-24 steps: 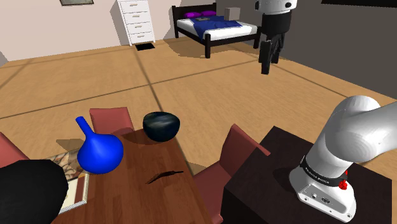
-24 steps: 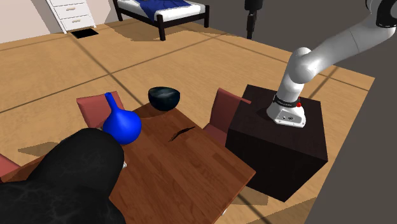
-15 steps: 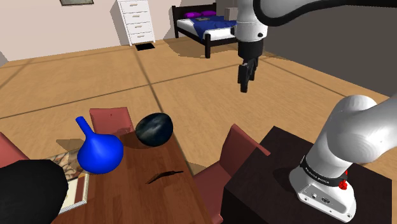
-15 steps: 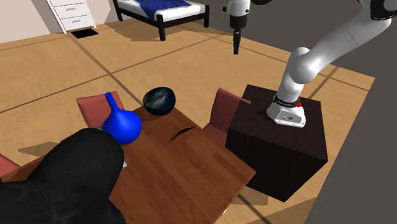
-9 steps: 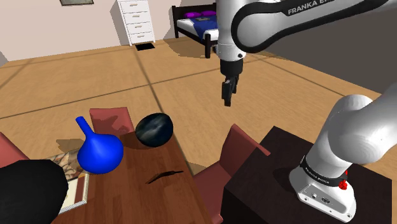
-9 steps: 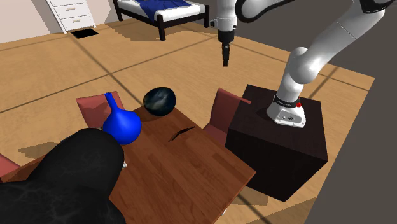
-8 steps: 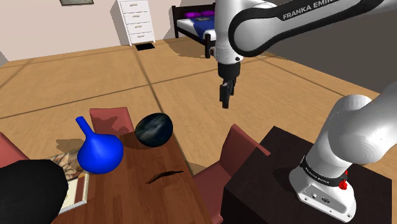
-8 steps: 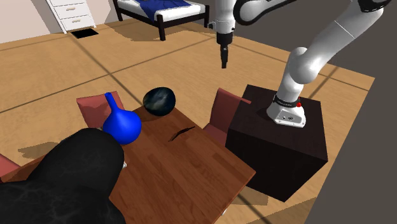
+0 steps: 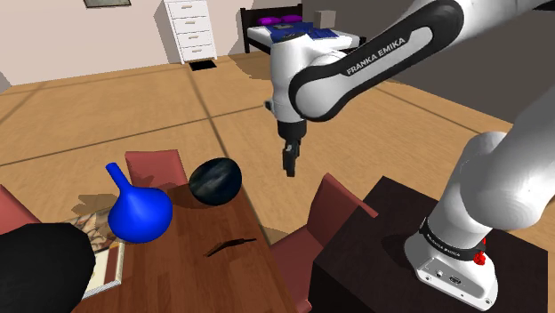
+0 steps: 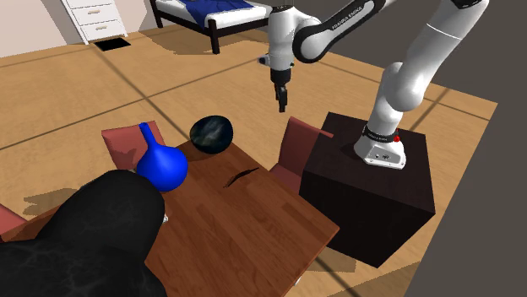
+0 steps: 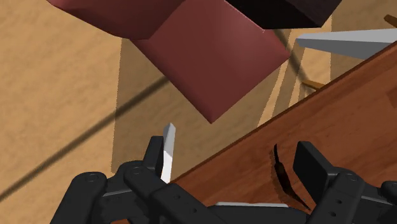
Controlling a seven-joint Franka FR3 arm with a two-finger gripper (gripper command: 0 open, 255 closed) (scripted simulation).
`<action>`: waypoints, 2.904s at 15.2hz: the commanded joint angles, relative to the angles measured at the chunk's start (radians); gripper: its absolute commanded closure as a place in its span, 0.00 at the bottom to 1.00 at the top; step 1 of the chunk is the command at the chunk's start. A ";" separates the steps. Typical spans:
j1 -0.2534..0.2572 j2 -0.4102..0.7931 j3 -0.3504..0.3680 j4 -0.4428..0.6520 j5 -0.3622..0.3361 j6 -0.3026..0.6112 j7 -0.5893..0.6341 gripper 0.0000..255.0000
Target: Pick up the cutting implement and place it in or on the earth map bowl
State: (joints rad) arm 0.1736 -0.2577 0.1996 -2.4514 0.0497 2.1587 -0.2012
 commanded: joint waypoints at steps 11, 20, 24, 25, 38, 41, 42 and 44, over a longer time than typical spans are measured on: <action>0.074 0.422 0.077 0.168 -0.096 0.284 -0.021 0.00; 0.175 0.730 0.083 0.376 -0.224 0.397 -0.012 0.00; 0.207 0.810 0.076 0.436 -0.254 0.421 -0.012 0.00; 0.210 0.822 0.072 0.439 -0.258 0.430 -0.009 0.00; 0.229 0.888 0.050 0.459 -0.279 0.476 0.006 0.00; 0.229 0.888 0.050 0.459 -0.279 0.476 0.006 1.00; 0.228 0.889 0.050 0.461 -0.279 0.475 0.004 1.00; 0.228 0.887 0.051 0.459 -0.279 0.475 0.004 1.00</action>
State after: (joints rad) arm 0.3990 0.6271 0.2474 -1.9891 -0.2301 2.6349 -0.1974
